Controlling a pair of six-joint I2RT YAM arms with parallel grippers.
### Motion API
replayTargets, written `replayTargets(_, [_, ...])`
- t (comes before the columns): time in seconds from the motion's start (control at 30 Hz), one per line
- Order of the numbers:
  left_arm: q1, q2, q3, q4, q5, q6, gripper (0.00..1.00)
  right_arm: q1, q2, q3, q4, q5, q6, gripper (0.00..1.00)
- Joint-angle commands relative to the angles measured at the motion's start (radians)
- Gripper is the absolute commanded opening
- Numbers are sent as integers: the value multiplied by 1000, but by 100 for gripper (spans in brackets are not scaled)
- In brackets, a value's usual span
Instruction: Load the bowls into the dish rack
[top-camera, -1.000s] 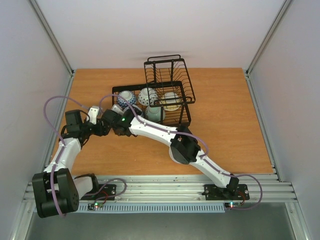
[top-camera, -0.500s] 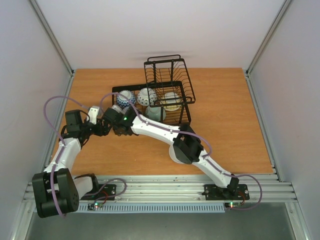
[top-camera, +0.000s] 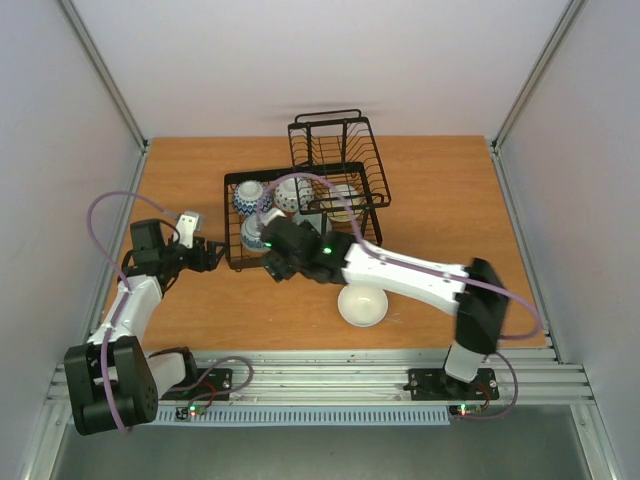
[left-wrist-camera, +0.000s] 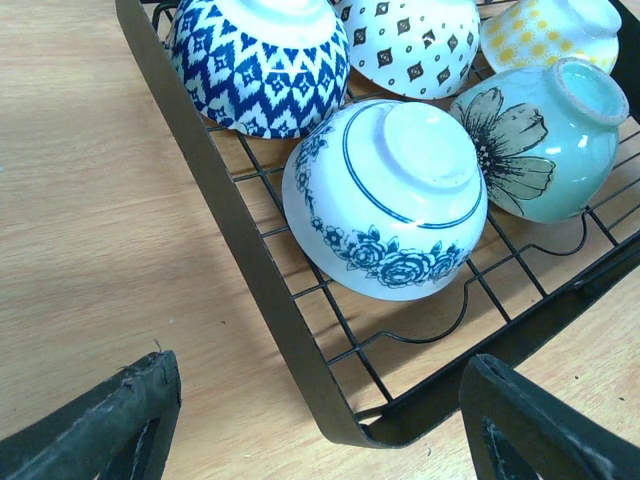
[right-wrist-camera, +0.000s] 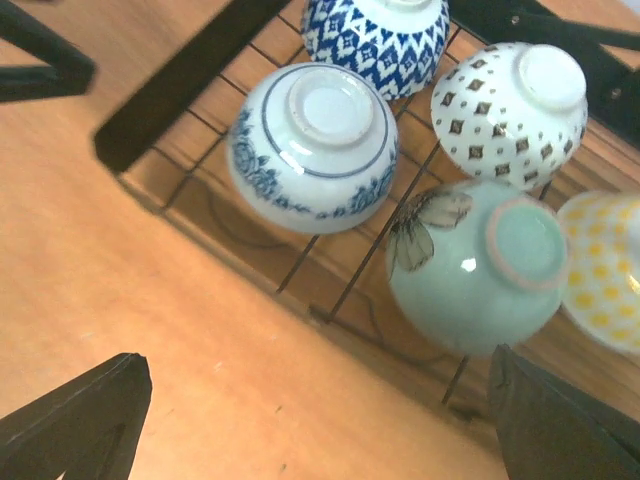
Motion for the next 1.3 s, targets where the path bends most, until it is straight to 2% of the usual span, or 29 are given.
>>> replayTargets(0.0, [5,14,30,35,20,12,77,8,-238,-238,187,-164,167,91])
replayTargets(0.1, [5,15,33,32,27,13,77,9,-364,-381,200,-157,240,86])
replayTargets(0.2, [5,13,32,22,49,21,77,9,-473,-496,158,-58,329,83])
replayTargets(0.27, [5,9,30,17,57,23,77,8,-539,-562,107,-10,398,78])
replayTargets(0.43, [5,4,29,12,81,29,77,-7,-677,-675,-77,71,529,59])
replayTargets(0.57, [4,-2,24,12,95,31,77,-61,-740,-730,-187,79,608,55])
replayTargets(0.7, [5,-3,24,12,90,31,76,-113,-767,-793,-188,15,637,53])
replayTargets(0.87, [4,4,25,13,92,33,76,-121,-750,-859,-158,-24,663,51])
replayTargets(1.07, [5,9,26,15,101,34,76,-122,-736,-925,-103,-66,681,45])
replayTargets(1.27, [5,15,28,9,109,38,76,-122,-685,-947,-53,-98,681,30])
